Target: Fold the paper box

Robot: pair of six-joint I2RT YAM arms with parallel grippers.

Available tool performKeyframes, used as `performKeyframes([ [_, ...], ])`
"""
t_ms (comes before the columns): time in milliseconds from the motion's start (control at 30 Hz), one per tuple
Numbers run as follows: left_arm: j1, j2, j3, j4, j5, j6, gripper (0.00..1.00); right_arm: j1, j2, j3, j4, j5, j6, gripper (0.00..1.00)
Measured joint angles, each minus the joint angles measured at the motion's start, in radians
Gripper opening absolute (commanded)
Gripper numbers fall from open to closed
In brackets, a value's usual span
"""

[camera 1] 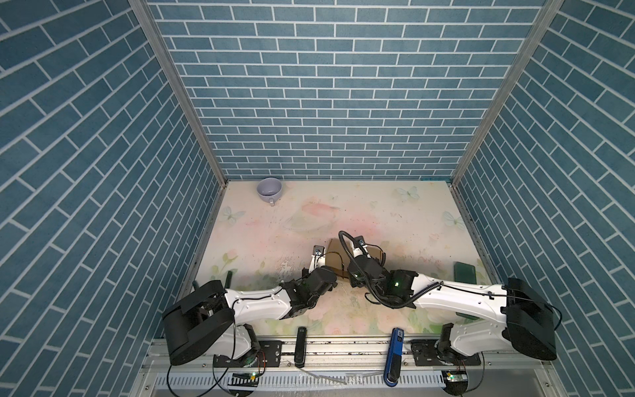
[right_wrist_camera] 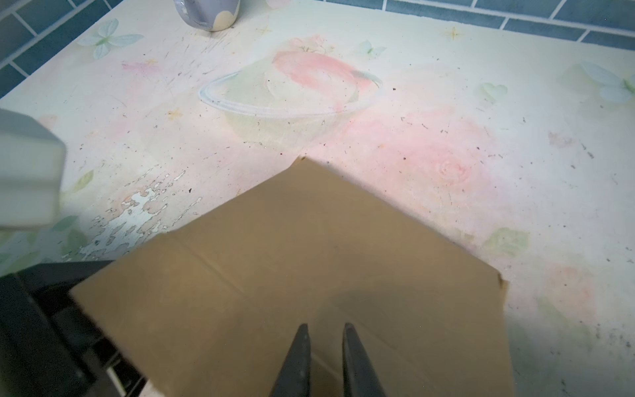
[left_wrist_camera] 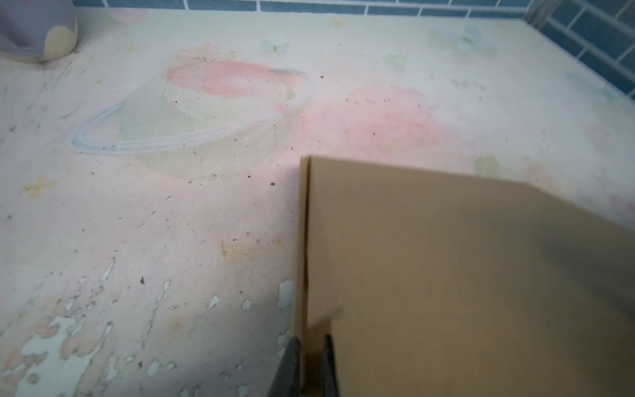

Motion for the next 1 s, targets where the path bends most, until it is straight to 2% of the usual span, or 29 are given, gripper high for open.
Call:
performKeyframes([
  [233,-0.012,-0.058,-0.026,-0.042,-0.003,-0.012,0.41,-0.007,0.001,-0.055,0.048,-0.016,0.037,0.17],
  [433,-0.03,-0.14,-0.037,-0.1,-0.021,-0.025,0.45,-0.024,0.017,-0.074,0.086,-0.032,0.06,0.17],
  [733,-0.029,-0.418,-0.057,-0.372,-0.095,-0.087,0.56,-0.114,0.084,-0.077,0.099,-0.135,0.093,0.15],
  [867,0.024,-0.462,0.0,-0.479,-0.064,-0.057,0.59,-0.164,0.148,-0.06,0.066,-0.206,0.123,0.15],
  [1000,0.144,-0.413,0.092,-0.5,0.059,0.024,0.61,-0.198,0.167,-0.014,0.019,-0.259,0.138,0.13],
])
